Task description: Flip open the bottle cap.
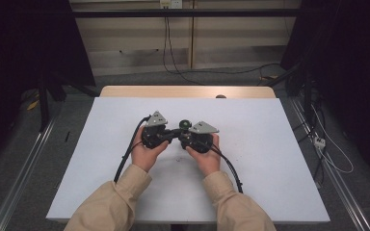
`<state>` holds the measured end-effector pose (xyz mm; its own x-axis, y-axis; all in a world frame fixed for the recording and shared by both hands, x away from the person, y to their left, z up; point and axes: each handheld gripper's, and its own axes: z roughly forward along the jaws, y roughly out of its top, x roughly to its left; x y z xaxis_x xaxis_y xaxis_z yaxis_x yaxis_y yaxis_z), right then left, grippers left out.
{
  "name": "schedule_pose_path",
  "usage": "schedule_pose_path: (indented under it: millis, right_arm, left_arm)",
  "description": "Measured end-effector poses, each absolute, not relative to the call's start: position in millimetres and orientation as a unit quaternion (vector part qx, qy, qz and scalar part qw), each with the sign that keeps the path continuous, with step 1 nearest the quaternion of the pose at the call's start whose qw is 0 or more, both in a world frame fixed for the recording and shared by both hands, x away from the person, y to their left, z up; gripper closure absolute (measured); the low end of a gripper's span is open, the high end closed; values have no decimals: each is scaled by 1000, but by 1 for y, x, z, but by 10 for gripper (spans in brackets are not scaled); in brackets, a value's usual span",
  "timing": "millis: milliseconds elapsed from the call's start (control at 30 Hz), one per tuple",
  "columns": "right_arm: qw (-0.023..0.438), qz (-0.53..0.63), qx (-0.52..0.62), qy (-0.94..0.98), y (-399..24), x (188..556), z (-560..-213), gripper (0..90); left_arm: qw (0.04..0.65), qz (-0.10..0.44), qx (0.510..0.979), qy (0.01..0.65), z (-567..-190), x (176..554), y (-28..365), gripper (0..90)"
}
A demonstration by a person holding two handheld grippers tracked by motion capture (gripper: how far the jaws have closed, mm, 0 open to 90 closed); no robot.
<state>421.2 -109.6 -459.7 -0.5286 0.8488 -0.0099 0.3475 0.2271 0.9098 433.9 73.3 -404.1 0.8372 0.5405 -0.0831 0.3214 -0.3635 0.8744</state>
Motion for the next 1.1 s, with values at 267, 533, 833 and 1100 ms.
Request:
schedule_pose_path:
  millis: [267, 533, 833, 1100]
  right_arm:
    - [266, 472, 406, 736, -110, 422, -460, 540]
    - [266, 472, 407, 736, -110, 422, -460, 539]
    - [266, 471, 406, 736, -110, 421, -460, 540]
    - [266, 471, 407, 736, -110, 421, -460, 540]
  left_arm:
    - [497, 111, 818, 266, -404, 434, 73, 900]
    - [495, 115, 819, 265, -400, 433, 69, 900]
    - [495, 118, 818, 268, -399, 433, 70, 900]
    - [496, 123, 816, 269, -396, 433, 68, 900]
